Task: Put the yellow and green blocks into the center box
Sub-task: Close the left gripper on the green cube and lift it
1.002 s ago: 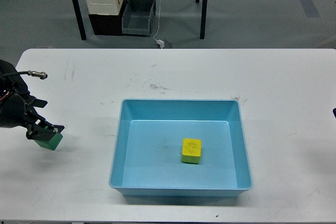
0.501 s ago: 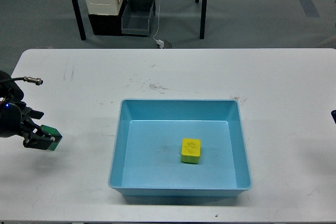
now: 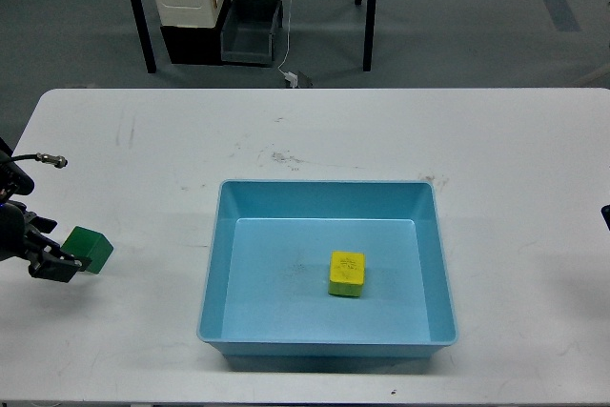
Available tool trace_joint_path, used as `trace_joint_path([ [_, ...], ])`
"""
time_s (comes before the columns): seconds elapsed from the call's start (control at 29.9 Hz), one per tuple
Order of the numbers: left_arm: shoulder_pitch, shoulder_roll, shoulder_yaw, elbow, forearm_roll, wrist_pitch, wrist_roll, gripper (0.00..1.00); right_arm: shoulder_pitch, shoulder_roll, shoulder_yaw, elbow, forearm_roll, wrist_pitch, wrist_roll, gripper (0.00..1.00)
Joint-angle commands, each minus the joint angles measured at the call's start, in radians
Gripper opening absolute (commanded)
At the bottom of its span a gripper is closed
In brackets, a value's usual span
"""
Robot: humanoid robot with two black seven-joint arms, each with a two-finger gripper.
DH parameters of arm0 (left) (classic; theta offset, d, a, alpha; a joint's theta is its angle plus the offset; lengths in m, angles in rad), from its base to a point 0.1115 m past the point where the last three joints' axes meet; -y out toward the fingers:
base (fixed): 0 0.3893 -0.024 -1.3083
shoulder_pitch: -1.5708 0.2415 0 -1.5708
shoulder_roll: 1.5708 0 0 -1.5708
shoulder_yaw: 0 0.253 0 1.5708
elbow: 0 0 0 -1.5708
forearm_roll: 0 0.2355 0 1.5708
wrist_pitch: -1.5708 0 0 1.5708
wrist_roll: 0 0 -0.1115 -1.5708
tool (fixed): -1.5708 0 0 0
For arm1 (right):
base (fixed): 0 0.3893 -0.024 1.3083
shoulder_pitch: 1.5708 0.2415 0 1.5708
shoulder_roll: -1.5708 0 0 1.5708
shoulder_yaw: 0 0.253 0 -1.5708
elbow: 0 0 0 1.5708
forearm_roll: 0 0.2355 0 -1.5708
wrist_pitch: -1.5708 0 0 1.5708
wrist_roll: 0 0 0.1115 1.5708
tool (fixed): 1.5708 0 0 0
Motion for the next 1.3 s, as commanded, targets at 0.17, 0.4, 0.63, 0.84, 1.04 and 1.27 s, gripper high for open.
trace_joint_path([
  [0.17, 0.002, -0.034, 0.005, 0.041, -0.031, 0.000, 0.000, 1.00, 0.000, -0.002, 0.004, -0.007, 0.000, -0.003, 0.000, 1.00],
  [0.4, 0.000, -0.054, 0.029, 0.078, -0.031, 0.000, 0.000, 1.00, 0.000, -0.002, 0.004, -0.014, 0.000, -0.003, 0.000, 1.00],
  [0.63, 0.000, -0.082, 0.029, 0.083, -0.031, 0.000, 0.000, 0.99, 0.000, 0.000, 0.004, -0.021, 0.000, -0.004, 0.000, 1.00],
  [0.84, 0.002, -0.085, 0.029, 0.084, -0.033, 0.000, 0.000, 0.97, -0.005, 0.000, 0.005, -0.034, 0.000, -0.004, 0.000, 1.00],
  [1.04, 0.000, -0.088, 0.028, 0.092, -0.034, 0.000, 0.000, 0.85, -0.006, 0.000, 0.005, -0.033, 0.000, -0.004, 0.000, 1.00],
  [1.27, -0.002, -0.104, 0.028, 0.093, -0.034, 0.000, 0.000, 0.60, -0.008, -0.001, 0.005, -0.034, 0.000, -0.008, 0.000, 1.00],
])
